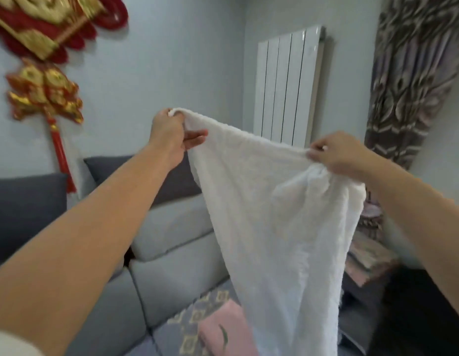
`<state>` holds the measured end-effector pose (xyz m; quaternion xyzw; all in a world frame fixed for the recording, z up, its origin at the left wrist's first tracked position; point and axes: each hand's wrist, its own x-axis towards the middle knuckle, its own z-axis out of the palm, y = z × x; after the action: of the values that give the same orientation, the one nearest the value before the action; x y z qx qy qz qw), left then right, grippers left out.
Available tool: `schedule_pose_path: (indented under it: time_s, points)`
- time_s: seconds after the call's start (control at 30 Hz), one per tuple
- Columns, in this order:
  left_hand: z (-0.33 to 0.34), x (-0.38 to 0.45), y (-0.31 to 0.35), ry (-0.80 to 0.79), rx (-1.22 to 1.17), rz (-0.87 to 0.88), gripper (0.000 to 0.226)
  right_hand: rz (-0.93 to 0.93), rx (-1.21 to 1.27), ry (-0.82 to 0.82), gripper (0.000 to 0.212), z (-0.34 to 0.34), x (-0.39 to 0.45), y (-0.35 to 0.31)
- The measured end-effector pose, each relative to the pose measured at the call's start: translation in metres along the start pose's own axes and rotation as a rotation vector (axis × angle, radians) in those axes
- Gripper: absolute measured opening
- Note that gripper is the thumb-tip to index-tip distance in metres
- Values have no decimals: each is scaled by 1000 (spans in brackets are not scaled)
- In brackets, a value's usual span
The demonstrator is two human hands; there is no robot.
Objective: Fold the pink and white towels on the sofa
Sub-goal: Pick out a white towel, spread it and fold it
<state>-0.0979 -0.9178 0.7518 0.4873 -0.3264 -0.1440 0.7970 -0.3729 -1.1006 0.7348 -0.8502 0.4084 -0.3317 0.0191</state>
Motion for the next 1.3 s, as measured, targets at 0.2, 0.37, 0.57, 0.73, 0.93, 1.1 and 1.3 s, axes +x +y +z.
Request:
schedule_pose_path:
  time_s: [0.2, 0.37, 0.57, 0.73, 0.93, 1.1, 1.3]
  points:
    - [8, 17, 52, 43, -113, 136, 15, -11, -20, 146, 14, -34, 43, -26]
    - [6, 13, 83, 115, -141, 273, 17, -24, 35, 400, 18, -49, 46, -41]
    - [9, -1, 127, 108, -321, 336, 18, -72, 323, 73, 21, -75, 42, -73]
    - [-8, 5, 156, 366, 255, 880, 15, -51, 797, 77, 6, -117, 36, -89]
    - [-38, 69, 116, 424, 355, 547, 23, -50, 473, -195, 10, -71, 73, -99]
    - [-75, 118, 1, 212, 162, -322, 30, 21, -124, -556, 20, 79, 104, -90]
    - [-78, 166, -2, 66, 61, -255, 36, 89, 37, -36, 29, 117, 149, -92]
